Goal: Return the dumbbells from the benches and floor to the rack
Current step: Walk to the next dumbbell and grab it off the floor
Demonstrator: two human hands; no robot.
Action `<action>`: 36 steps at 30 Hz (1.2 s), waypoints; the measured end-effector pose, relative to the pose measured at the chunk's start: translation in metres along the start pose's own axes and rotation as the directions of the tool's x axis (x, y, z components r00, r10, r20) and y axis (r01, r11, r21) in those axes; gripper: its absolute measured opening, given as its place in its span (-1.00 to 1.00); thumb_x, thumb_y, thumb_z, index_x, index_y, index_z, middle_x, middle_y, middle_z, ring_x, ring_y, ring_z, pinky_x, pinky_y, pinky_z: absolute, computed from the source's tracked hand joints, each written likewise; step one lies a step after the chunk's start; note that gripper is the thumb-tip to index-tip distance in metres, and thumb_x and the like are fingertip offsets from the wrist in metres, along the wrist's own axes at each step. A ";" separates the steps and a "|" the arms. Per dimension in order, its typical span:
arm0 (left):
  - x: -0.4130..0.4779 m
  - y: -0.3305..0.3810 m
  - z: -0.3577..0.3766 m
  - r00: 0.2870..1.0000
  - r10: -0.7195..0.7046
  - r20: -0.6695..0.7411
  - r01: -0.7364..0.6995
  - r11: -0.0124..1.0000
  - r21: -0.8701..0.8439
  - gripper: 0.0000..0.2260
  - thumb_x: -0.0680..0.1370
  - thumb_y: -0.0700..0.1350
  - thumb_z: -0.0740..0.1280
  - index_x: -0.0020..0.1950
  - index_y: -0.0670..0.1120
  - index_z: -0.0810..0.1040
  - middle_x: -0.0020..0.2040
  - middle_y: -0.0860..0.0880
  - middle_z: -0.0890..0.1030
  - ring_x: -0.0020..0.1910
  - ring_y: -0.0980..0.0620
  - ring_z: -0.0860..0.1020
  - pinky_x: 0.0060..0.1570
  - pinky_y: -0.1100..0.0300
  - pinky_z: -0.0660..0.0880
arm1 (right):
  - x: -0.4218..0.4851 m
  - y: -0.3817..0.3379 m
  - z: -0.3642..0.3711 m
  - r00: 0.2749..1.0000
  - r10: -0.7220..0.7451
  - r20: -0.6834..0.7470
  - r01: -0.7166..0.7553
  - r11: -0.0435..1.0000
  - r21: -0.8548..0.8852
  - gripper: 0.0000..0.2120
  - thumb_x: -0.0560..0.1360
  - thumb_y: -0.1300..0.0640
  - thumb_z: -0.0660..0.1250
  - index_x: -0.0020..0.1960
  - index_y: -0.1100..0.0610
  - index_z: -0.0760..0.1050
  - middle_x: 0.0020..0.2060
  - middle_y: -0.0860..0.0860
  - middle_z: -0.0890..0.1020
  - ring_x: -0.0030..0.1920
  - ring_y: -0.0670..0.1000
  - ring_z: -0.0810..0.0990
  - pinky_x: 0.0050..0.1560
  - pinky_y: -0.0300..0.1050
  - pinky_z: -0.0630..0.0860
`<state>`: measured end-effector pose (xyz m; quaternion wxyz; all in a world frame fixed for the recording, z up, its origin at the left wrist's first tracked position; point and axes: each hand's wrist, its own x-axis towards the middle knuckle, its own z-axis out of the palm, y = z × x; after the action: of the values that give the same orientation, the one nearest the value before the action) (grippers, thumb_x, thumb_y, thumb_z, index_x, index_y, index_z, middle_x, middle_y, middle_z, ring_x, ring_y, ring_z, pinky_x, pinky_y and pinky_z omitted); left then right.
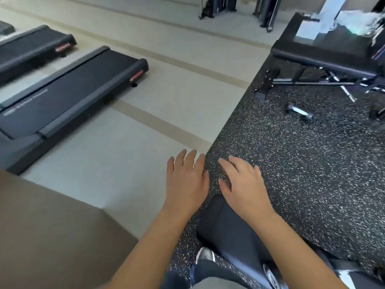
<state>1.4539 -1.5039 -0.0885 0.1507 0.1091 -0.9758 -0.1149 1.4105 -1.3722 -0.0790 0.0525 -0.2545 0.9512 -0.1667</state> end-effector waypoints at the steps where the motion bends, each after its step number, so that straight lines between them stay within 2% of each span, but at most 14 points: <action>1: 0.012 -0.001 0.001 1.000 0.011 -0.008 -0.011 1.000 -0.005 -0.64 0.40 -0.13 0.41 0.17 -0.18 0.53 0.17 -0.20 0.57 0.20 -0.25 0.48 0.18 -0.23 0.35 | 0.010 0.004 -0.003 1.000 0.018 -0.018 -0.018 1.000 -0.002 -0.55 0.51 0.06 0.24 0.39 0.05 0.30 0.36 0.08 0.38 0.37 0.11 0.31 0.35 0.23 0.17; 5: 0.049 -0.002 0.006 0.999 0.050 -0.005 -0.051 0.998 -0.028 -0.64 0.41 -0.13 0.40 0.18 -0.19 0.52 0.19 -0.21 0.56 0.22 -0.25 0.47 0.19 -0.25 0.33 | 0.039 0.017 -0.012 0.994 0.095 -0.054 -0.096 0.995 -0.017 -0.54 0.52 0.05 0.22 0.40 0.05 0.27 0.37 0.09 0.36 0.37 0.11 0.31 0.37 0.22 0.15; 10: 0.096 -0.011 0.018 0.988 0.150 0.032 -0.147 0.986 -0.077 -0.64 0.44 -0.11 0.36 0.21 -0.16 0.50 0.22 -0.19 0.54 0.25 -0.24 0.44 0.23 -0.23 0.30 | 0.074 0.027 -0.021 0.976 0.204 -0.081 -0.207 0.978 -0.028 -0.54 0.54 0.03 0.19 0.42 0.02 0.23 0.40 0.07 0.32 0.41 0.10 0.24 0.39 0.22 0.12; 16: 0.175 -0.035 0.041 0.959 0.282 0.017 -0.275 0.946 -0.174 -0.66 0.44 -0.12 0.34 0.19 -0.18 0.52 0.20 -0.21 0.55 0.22 -0.26 0.46 0.21 -0.25 0.31 | 0.135 0.021 -0.024 0.943 0.306 -0.134 -0.313 0.949 -0.033 -0.54 0.54 0.03 0.20 0.42 0.03 0.25 0.40 0.08 0.32 0.41 0.12 0.25 0.38 0.24 0.12; 28: 0.401 -0.144 0.062 0.882 0.469 0.051 -0.450 0.868 -0.210 -0.64 0.40 -0.15 0.41 0.17 -0.20 0.52 0.18 -0.23 0.55 0.21 -0.28 0.47 0.18 -0.28 0.33 | 0.370 -0.041 -0.027 0.870 0.437 -0.229 -0.452 0.892 -0.014 -0.54 0.53 0.04 0.20 0.42 0.02 0.24 0.40 0.09 0.32 0.41 0.12 0.25 0.39 0.23 0.15; 32: 0.448 -0.145 0.071 0.849 0.528 0.026 -0.507 0.828 -0.241 -0.64 0.40 -0.15 0.41 0.17 -0.19 0.53 0.18 -0.22 0.56 0.21 -0.27 0.48 0.17 -0.29 0.33 | 0.406 -0.039 -0.030 0.844 0.483 -0.235 -0.497 0.868 -0.001 -0.55 0.54 0.04 0.19 0.41 0.02 0.25 0.39 0.08 0.33 0.41 0.10 0.25 0.38 0.22 0.14; 36: 0.469 -0.130 0.085 0.808 0.589 0.033 -0.558 0.781 -0.279 -0.64 0.40 -0.14 0.41 0.17 -0.19 0.53 0.18 -0.21 0.56 0.20 -0.26 0.48 0.17 -0.27 0.35 | 0.412 -0.020 -0.034 0.782 0.572 -0.247 -0.592 0.806 -0.009 -0.54 0.53 0.02 0.19 0.42 0.01 0.24 0.39 0.07 0.34 0.40 0.11 0.28 0.37 0.23 0.14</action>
<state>1.0131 -1.7271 -0.0744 0.1330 -0.2205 -0.9465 -0.1946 1.0572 -1.5858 -0.0465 -0.0215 0.0706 0.9888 -0.1297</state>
